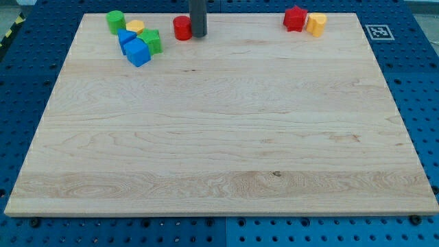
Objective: Move the red circle closer to the yellow hexagon
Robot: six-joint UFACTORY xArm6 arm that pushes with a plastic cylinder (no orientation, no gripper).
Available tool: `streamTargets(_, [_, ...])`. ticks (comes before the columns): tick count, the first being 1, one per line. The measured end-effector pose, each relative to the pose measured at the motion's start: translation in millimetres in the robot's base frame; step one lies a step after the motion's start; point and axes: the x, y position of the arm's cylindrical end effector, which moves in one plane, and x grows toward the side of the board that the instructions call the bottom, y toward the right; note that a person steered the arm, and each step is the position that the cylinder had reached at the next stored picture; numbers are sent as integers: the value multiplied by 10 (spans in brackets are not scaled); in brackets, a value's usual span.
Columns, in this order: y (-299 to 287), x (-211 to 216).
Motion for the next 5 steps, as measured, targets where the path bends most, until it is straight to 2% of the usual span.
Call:
streamTargets(3, [-157, -102])
streamTargets(5, [-488, -102])
